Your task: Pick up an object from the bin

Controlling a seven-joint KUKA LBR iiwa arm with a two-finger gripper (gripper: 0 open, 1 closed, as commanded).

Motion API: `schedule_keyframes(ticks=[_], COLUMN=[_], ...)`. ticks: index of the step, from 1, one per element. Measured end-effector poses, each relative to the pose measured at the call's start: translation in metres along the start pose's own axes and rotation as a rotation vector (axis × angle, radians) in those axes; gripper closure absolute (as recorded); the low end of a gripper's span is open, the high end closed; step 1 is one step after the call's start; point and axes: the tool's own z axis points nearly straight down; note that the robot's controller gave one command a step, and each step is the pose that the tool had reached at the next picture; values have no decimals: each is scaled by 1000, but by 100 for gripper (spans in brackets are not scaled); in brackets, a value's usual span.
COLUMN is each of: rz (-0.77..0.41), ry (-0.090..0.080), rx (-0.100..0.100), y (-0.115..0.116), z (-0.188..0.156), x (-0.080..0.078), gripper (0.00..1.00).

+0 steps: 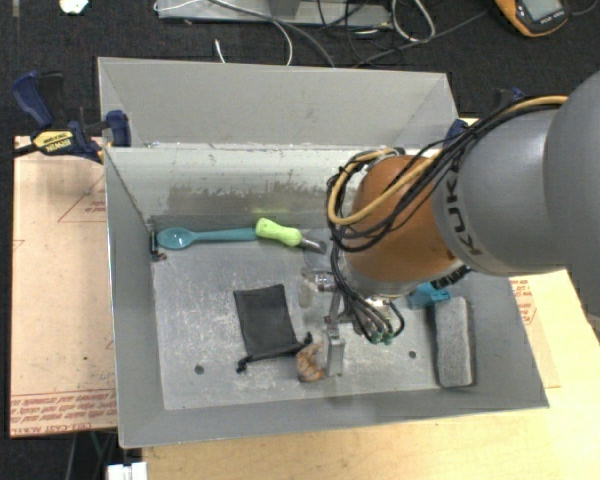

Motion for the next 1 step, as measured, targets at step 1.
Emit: schedule_keyframes(ticks=[1], rz=[9], ry=[-15], rx=[-4], y=[54], z=[30], x=[3], gripper=[0])
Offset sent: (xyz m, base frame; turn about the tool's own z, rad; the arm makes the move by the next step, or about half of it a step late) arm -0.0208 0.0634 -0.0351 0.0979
